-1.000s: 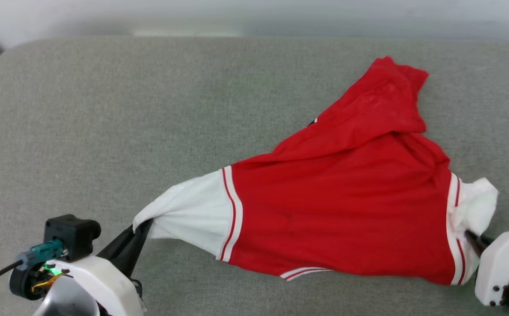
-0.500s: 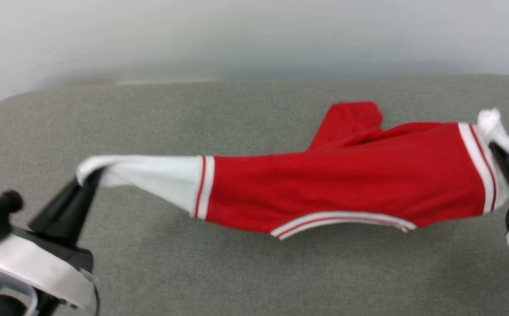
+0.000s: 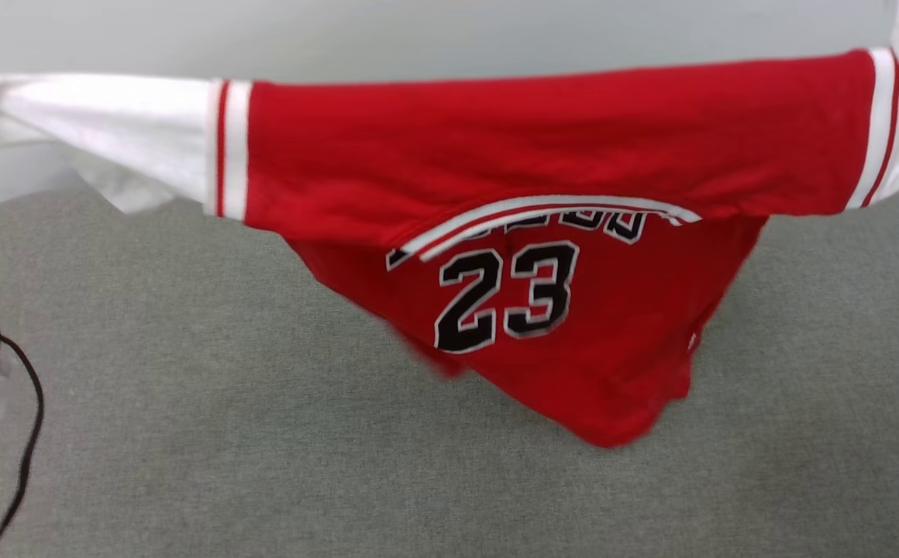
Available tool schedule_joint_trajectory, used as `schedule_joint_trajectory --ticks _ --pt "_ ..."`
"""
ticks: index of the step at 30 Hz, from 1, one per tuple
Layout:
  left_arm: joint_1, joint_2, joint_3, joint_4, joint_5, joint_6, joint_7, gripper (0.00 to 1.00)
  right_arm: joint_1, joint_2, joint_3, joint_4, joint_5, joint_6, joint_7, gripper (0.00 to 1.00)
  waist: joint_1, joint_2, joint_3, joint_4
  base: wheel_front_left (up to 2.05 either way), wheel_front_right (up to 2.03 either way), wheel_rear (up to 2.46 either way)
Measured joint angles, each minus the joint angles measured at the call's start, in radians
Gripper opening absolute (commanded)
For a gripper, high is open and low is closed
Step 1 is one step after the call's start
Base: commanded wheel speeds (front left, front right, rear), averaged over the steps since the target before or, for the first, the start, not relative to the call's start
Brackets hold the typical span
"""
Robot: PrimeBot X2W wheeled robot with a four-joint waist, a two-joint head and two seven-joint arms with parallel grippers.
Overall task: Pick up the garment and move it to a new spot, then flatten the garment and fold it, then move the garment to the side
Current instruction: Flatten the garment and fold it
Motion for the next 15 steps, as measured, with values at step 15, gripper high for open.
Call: schedule_joint_trajectory --ticks 15 --pt "-0.247 0.023 0.004 0.085 0.018 0.026 -0.058 0.0 -0.197 -0.005 0.039 0.044 -0.047 0.0 0.018 0.0 0.0 0.0 0.079 -0.006 0.0 0.0 0.0"
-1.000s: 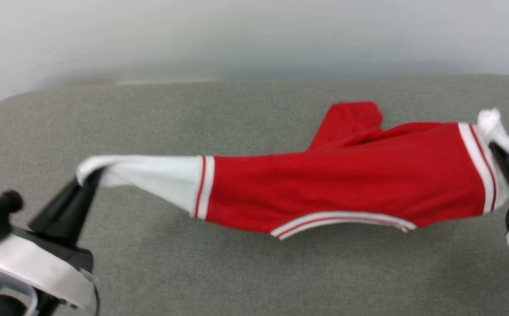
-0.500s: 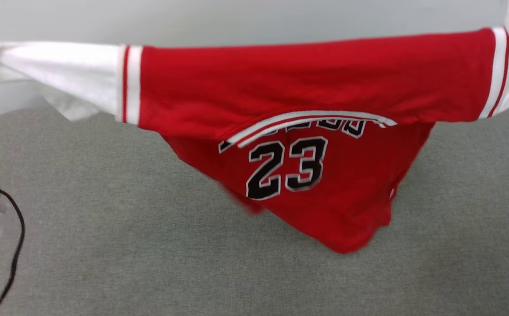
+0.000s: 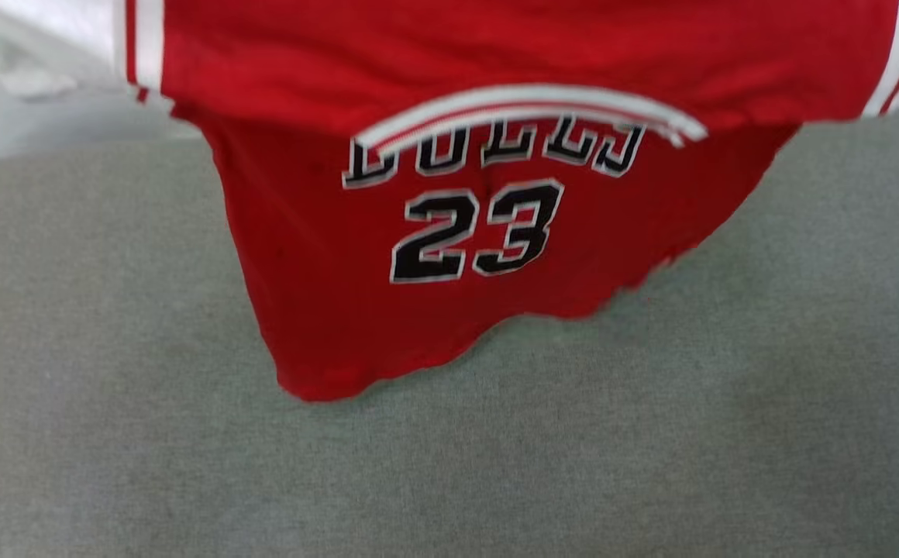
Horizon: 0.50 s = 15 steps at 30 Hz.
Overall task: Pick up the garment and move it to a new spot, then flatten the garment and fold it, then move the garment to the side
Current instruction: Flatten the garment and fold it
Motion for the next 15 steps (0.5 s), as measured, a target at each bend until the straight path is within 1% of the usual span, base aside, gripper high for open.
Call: schedule_joint_trajectory --ticks 3,8,12,15 --pt "-0.099 0.012 -0.021 0.051 -0.001 -0.007 -0.013 0.0 -0.098 -0.005 0.024 0.04 -0.021 0.0 -0.011 0.0 0.0 0.0 0.049 0.0 0.0 0.0 0.0" --pt "-0.328 0.03 -0.087 0.182 0.022 -0.03 -0.052 0.0 -0.303 -0.036 0.067 0.151 -0.081 0.0 -0.066 0.0 0.0 0.0 0.154 0.003 0.0 0.0 0.0" --pt "-0.544 0.032 -0.144 0.32 0.041 -0.046 -0.083 0.0 -0.482 -0.041 0.102 0.255 -0.118 0.0 -0.111 0.0 0.0001 0.0 0.249 0.011 0.0 0.0 0.0" --pt "-0.699 0.044 -0.188 0.427 0.077 -0.058 -0.11 0.0 -0.616 -0.045 0.132 0.345 -0.15 0.0 -0.162 0.0 0.0001 0.0 0.321 0.019 0.0 0.0 0.0"
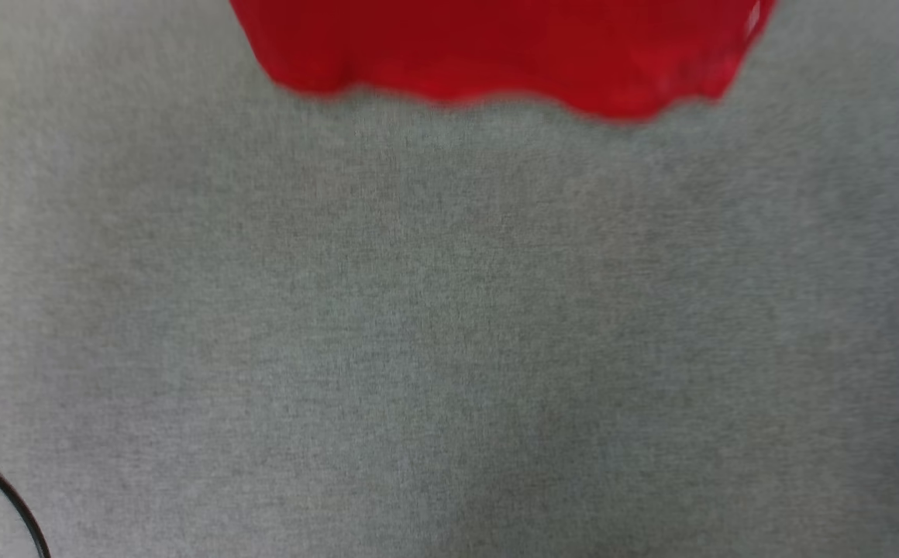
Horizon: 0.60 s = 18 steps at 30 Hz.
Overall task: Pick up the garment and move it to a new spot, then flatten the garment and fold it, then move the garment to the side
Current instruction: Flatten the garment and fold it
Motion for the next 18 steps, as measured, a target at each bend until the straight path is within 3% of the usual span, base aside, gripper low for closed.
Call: schedule_joint_trajectory --ticks 8,14,18 --pt "-0.292 -0.056 -0.075 0.27 0.067 -0.012 -0.142 0.0 -0.27 0.02 0.031 0.235 -0.108 0.0 -0.152 0.0 0.0 0.0 0.159 0.038 0.0 0.0 0.0" --pt "-0.385 -0.105 -0.101 0.425 0.091 -0.014 -0.28 0.0 -0.361 0.047 0.044 0.366 -0.161 0.0 -0.238 0.0 0.0 0.0 0.242 0.084 0.0 0.0 0.0" --pt "-0.368 -0.164 -0.146 0.512 0.086 -0.023 -0.344 0.0 -0.335 0.069 0.049 0.432 -0.164 0.0 -0.277 0.0 0.0 0.0 0.267 0.121 0.0 0.0 0.0"
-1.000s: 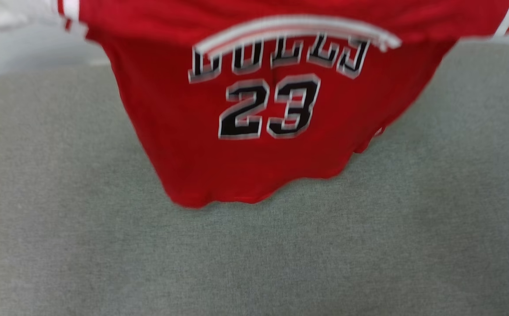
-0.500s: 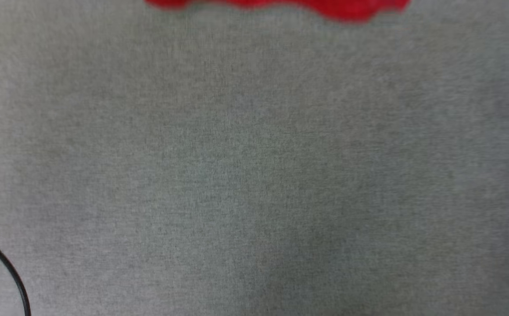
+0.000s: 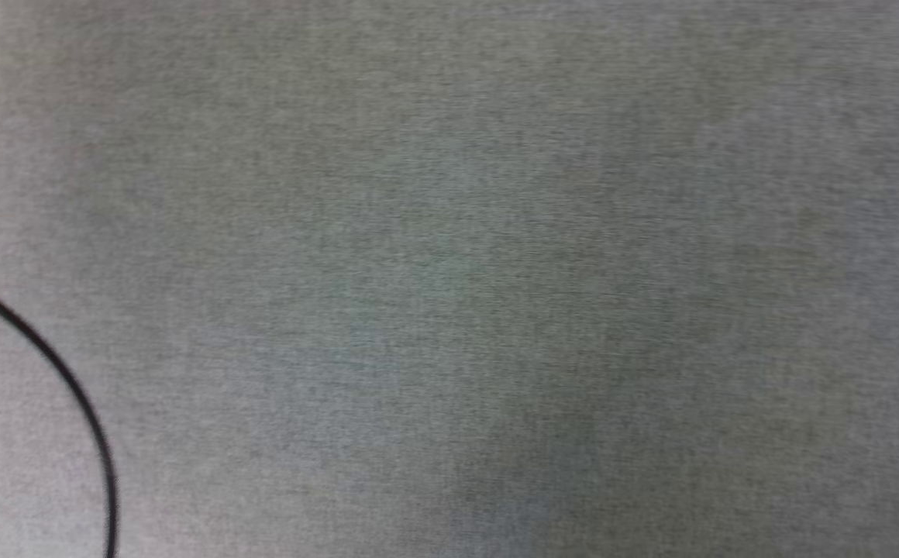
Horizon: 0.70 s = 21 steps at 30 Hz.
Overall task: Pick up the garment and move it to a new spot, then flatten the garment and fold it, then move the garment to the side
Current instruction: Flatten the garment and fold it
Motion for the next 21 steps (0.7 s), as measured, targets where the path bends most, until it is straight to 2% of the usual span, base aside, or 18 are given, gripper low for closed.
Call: schedule_joint_trajectory --ticks 5,12,15,20,21 --pt "0.121 -0.053 -0.039 0.074 -0.014 -0.005 -0.059 0.0 0.146 -0.001 0.009 0.046 0.014 0.0 -0.021 0.0 0.0 0.0 -0.011 0.022 0.0 0.0 0.0" --pt "0.42 -0.083 -0.089 0.121 -0.025 -0.013 -0.087 0.0 0.449 -0.02 0.053 0.039 0.083 0.0 0.016 0.0 -0.0001 0.0 -0.103 0.023 0.0 0.0 0.0" --pt "0.571 -0.07 -0.103 0.146 -0.042 -0.013 -0.088 0.0 0.591 -0.044 0.093 0.006 0.132 0.0 0.085 0.0 -0.0001 0.0 -0.16 0.02 0.0 0.0 0.0" --pt "0.784 -0.034 -0.135 0.131 -0.068 -0.014 -0.063 0.0 0.792 -0.08 0.071 -0.084 0.215 0.0 0.178 0.0 -0.0002 0.0 -0.256 0.014 0.0 0.0 0.0" --pt "0.784 -0.034 -0.135 0.131 -0.068 -0.014 -0.063 0.0 0.792 -0.08 0.071 -0.084 0.215 0.0 0.178 0.0 -0.0002 0.0 -0.256 0.014 0.0 0.0 0.0"
